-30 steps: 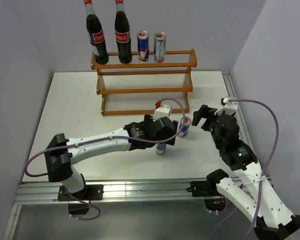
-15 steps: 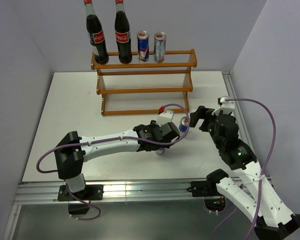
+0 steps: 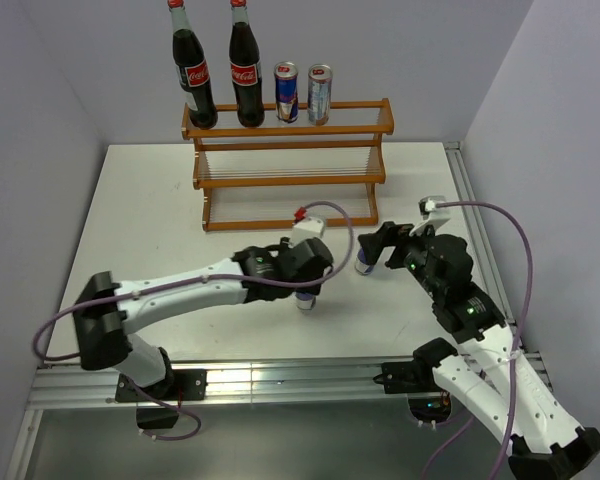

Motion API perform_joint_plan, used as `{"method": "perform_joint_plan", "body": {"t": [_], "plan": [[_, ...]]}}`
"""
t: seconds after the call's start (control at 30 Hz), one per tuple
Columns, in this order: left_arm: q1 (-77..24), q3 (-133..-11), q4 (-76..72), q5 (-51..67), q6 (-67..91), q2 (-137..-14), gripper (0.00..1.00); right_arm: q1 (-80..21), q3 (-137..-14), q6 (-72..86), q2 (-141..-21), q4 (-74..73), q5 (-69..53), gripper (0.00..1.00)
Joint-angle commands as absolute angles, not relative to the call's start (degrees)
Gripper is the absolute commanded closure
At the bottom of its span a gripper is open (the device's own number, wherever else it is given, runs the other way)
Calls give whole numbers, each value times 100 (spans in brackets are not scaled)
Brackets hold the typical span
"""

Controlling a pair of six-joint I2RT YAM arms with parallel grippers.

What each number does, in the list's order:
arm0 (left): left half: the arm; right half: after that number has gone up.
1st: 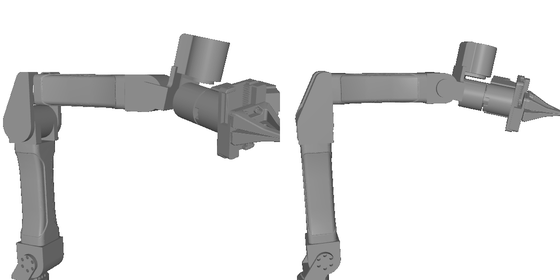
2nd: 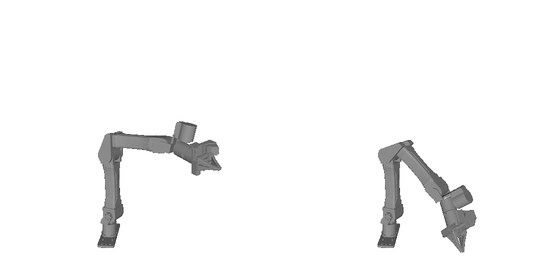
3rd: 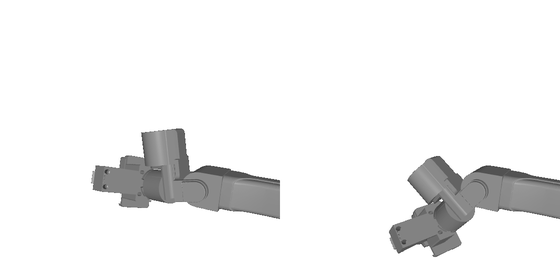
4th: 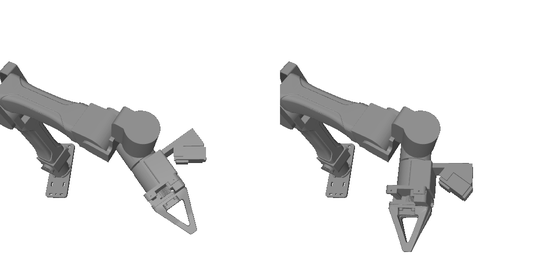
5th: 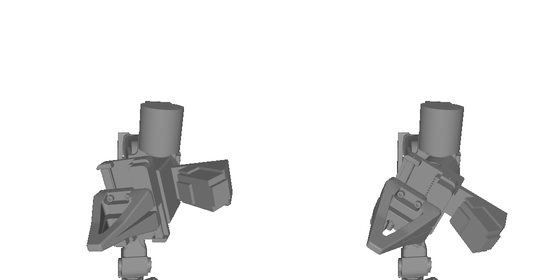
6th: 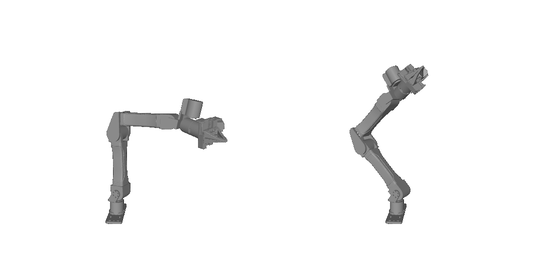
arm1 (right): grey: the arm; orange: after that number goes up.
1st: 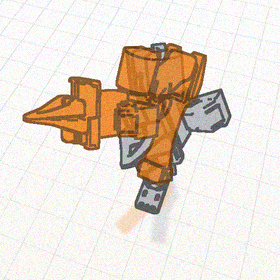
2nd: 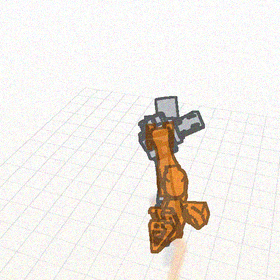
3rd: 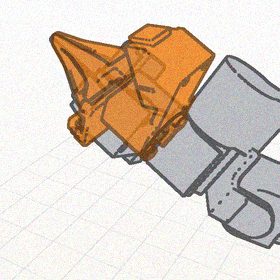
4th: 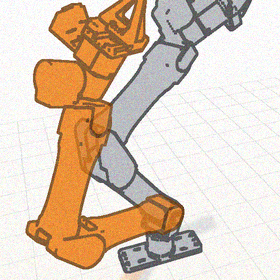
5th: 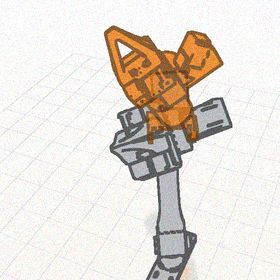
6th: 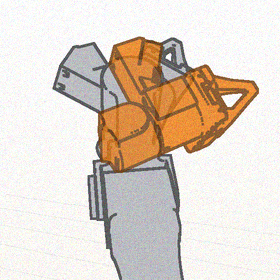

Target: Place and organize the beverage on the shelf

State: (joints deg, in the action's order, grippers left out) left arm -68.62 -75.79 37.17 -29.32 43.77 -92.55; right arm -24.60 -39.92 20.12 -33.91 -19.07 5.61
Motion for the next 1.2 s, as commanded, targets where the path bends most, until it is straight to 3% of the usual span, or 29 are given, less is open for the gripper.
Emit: {"method": "perform_joint_plan", "body": {"t": [0.0, 0.17, 0.23, 0.6, 0.77, 1.0, 1.1, 1.17], "plan": [[-6383, -7288, 3219, -2368, 4000, -7966, 100, -2479, -3727, 2021, -3462, -775, -1244, 0], [-5618, -6629, 2638, -811, 2966, -7024, 100, -2487, -3472, 2152, -4137, 497, -3983, 3], [-5450, -6487, 2444, 156, 2603, -6689, 100, -2618, -3463, 2241, -4376, 860, -4410, 5], [-5317, -6241, 2365, 2240, 1670, -5977, 100, -4753, -4429, 185, -5589, -597, -4131, 7], [-5335, -6161, 2241, 2829, 1521, -5862, 100, -5124, -4500, -184, -5739, -896, -4473, 8], [-5396, -6223, 2303, 3287, 1406, -5854, 100, -5247, -4544, -246, -5766, -1037, -4570, 17], [-5475, -6284, 2408, 3357, 1354, -5897, 100, -5247, -4579, -299, -5783, -1089, -4692, 31], [-5519, -6354, 2522, 3305, 1327, -5906, 100, -5247, -4614, -369, -5827, -1160, -4720, 36]]}}
